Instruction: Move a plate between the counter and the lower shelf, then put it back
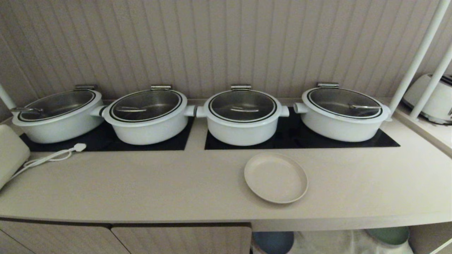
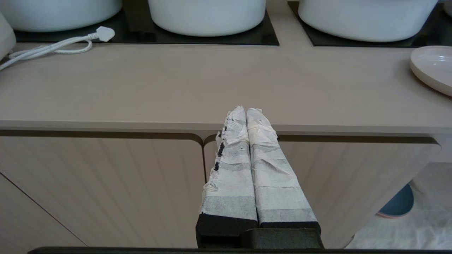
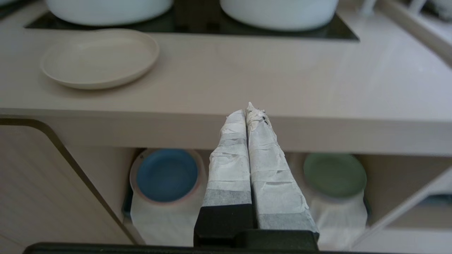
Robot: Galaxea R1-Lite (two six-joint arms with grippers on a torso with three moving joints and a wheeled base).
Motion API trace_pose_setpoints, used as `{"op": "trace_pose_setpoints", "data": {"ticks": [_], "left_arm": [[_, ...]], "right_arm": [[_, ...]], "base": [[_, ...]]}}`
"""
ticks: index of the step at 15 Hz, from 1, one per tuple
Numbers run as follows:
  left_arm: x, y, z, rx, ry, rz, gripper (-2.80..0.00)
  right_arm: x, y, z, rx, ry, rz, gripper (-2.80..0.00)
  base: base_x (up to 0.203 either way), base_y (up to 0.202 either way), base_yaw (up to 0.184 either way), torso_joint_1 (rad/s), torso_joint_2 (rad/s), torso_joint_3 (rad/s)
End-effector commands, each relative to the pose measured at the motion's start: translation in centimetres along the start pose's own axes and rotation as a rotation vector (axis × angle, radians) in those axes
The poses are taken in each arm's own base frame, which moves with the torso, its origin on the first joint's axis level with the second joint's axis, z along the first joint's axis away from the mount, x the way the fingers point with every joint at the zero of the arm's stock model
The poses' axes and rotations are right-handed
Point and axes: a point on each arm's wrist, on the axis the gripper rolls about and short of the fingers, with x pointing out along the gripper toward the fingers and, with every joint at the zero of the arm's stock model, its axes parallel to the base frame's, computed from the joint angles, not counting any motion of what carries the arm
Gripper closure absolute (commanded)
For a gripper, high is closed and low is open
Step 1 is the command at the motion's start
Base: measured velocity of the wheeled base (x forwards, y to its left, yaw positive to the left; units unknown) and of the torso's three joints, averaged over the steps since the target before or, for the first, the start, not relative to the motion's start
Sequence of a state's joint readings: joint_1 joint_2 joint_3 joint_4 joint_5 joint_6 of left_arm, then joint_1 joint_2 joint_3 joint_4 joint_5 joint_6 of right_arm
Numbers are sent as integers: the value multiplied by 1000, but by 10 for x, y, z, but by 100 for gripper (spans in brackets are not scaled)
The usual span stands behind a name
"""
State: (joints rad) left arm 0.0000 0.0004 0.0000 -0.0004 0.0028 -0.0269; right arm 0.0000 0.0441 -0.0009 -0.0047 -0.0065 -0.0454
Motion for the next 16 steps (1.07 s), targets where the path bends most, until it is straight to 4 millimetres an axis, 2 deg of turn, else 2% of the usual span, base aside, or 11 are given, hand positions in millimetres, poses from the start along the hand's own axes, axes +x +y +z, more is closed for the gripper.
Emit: {"op": "trace_pose_setpoints", "data": {"ticks": [1,16], "left_arm": [[0,0,0,-1,0,0,0],[0,0,0,-1,0,0,0]], "right_arm": [[-3,0,-1,0,-43,0,0],[-3,0,-1,7,-43,2,0]], "base": [[0,0,0,0,0,0],[0,0,0,0,0,0]]}}
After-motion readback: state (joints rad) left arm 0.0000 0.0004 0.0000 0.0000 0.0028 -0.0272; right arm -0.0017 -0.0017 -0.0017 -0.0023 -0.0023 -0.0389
